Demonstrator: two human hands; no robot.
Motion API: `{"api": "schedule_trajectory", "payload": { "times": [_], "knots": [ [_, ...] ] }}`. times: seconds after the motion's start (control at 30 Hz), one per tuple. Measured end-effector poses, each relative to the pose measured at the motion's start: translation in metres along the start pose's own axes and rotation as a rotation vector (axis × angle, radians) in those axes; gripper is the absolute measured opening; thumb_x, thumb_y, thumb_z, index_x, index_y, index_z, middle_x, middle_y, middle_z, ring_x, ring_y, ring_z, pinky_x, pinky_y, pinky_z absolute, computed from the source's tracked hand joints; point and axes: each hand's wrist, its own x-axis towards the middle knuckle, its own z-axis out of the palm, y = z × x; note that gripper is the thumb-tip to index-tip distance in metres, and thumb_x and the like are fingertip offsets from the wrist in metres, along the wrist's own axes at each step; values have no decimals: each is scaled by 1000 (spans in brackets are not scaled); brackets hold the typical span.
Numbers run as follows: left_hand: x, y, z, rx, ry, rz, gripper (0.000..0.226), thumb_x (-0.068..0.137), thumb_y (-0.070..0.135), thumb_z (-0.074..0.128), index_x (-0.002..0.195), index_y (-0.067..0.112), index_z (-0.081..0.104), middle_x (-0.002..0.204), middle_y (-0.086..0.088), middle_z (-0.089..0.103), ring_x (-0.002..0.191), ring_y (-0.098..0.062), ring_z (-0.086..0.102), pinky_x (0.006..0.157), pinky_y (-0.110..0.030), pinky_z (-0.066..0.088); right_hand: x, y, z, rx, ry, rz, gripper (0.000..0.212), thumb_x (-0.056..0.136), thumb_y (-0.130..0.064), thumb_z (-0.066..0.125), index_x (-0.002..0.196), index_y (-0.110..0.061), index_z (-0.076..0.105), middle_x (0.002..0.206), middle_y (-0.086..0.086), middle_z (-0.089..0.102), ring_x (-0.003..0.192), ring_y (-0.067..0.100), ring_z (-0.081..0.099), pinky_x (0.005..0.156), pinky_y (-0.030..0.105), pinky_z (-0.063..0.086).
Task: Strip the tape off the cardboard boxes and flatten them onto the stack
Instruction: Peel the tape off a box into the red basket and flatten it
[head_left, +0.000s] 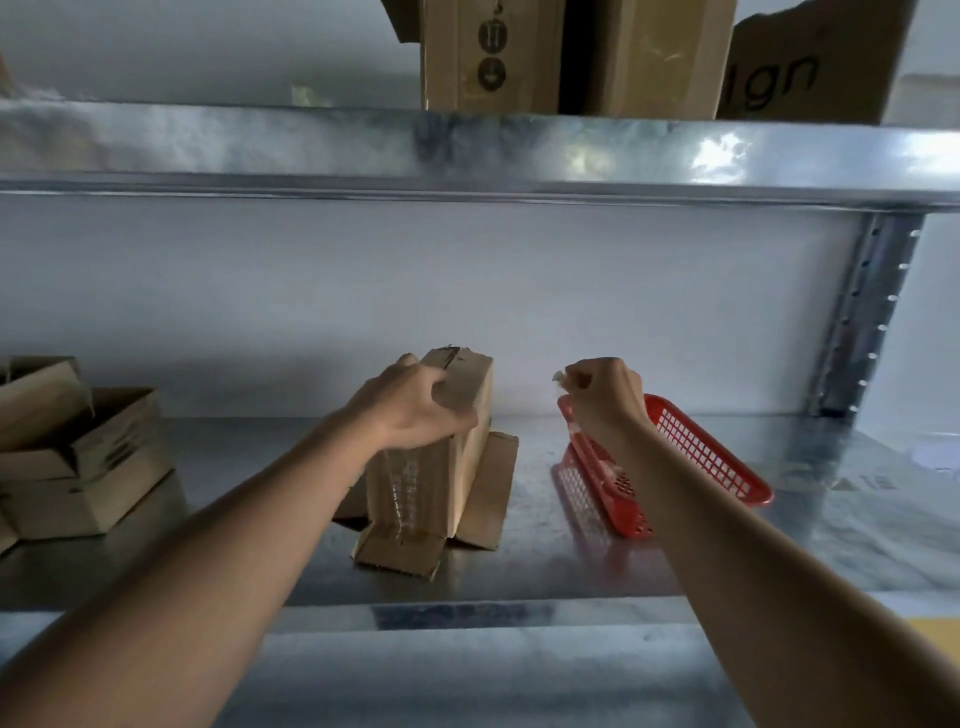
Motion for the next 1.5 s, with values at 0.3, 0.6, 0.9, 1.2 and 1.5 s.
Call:
{"api": "schedule_trajectory", "payload": {
  "times": [0.3, 0.6, 0.9, 1.2, 1.5],
  "knots": [
    [-5, 44, 7, 40, -30, -33, 76, 62, 87, 51, 104, 24, 63, 114, 3, 51, 98, -22, 60, 85, -40, 55, -12, 68, -49, -200, -30, 135, 19, 78, -39, 89, 83, -23, 80, 80, -2, 73, 68, 7, 56, 60, 25, 45],
    [-9, 52, 20, 83, -74, -99, 88, 65, 90, 43, 128, 30, 58, 134, 3, 43, 113, -25, 55, 94, -45, 52, -14, 87, -52, -293, -213, 134, 18, 86, -8, 83, 80, -24, 81, 83, -9, 63, 77, 16, 65, 72, 33, 63],
    [-7, 50, 23, 60, -78, -127, 96, 72, 87, 45, 146, 27, 49, 152, 3, 34, 127, -28, 50, 99, -46, 49, -7, 94, -50, -375, -266, 144, 46, 69, -49, 91, 85, -10, 71, 82, 3, 71, 73, 20, 69, 72, 40, 64],
    [-5, 52, 24, 69, -80, -111, 98, 82, 81, 49, 158, 22, 35, 163, 1, 25, 142, -31, 41, 105, -44, 44, -4, 103, -50, -343, -202, 169, 34, 84, -44, 82, 90, -11, 76, 80, 1, 69, 70, 15, 64, 63, 32, 57],
    [-4, 53, 25, 86, -83, -111, 94, 82, 81, 48, 156, 23, 39, 159, 1, 28, 138, -30, 45, 104, -46, 45, -5, 102, -56, -414, -158, 233, 30, 94, -42, 72, 89, -13, 70, 82, 4, 65, 68, 16, 57, 61, 31, 47]
  ]
}}
